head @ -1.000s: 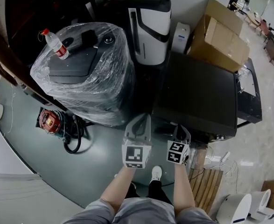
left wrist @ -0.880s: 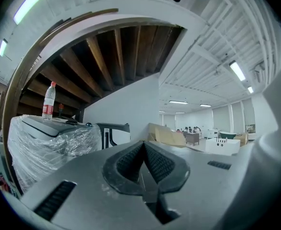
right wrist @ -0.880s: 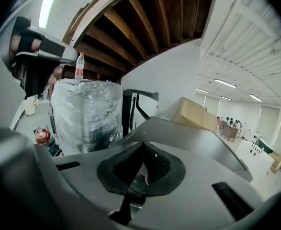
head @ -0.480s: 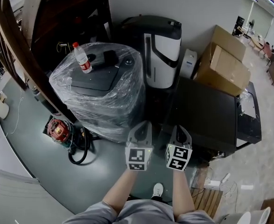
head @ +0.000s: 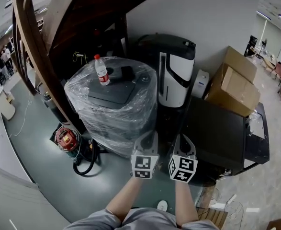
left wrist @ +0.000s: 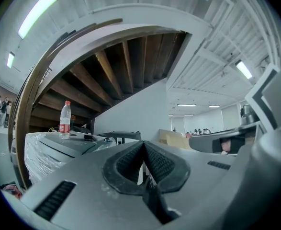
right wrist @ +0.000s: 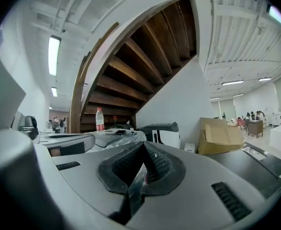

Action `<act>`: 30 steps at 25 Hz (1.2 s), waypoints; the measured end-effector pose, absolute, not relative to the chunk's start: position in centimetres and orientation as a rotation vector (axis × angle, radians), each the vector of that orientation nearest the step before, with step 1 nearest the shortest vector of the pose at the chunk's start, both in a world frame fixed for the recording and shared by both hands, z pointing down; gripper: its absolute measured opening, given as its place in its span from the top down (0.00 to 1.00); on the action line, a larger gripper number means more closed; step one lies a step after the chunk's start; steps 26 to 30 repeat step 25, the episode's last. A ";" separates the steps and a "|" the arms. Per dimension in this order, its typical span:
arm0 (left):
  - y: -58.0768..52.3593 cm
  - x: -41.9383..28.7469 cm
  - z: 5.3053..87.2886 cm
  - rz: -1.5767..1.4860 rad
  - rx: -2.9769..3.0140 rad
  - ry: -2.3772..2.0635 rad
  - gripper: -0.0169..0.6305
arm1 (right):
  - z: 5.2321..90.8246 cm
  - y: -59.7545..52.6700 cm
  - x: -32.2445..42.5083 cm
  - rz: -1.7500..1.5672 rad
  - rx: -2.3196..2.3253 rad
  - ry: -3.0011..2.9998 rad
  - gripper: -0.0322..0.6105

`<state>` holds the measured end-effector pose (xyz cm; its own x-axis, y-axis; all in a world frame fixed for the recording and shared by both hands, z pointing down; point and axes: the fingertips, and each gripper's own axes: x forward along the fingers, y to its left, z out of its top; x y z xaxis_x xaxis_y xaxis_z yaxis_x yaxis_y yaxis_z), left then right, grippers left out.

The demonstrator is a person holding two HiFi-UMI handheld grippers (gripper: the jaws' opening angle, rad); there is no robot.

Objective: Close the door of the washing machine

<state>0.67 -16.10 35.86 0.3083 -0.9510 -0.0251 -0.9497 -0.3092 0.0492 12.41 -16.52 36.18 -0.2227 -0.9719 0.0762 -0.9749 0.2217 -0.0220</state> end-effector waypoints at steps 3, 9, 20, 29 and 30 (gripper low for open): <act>-16.0 0.1 35.8 -0.078 2.511 -1.842 0.97 | 35.6 -16.2 11.4 0.096 1.914 -2.447 0.95; -15.7 -0.8 35.7 -0.091 2.505 -1.867 0.97 | 34.9 -15.8 10.0 0.090 1.884 -2.478 0.95; -14.9 -1.5 34.8 -0.105 2.493 -1.890 0.97 | 34.4 -15.2 8.9 0.076 1.854 -2.508 0.95; -14.5 -1.9 34.6 -0.106 2.489 -1.899 0.97 | 34.1 -14.8 8.6 0.069 1.848 -2.514 0.95; -14.5 -1.9 34.6 -0.106 2.489 -1.899 0.97 | 34.1 -14.8 8.6 0.069 1.848 -2.514 0.95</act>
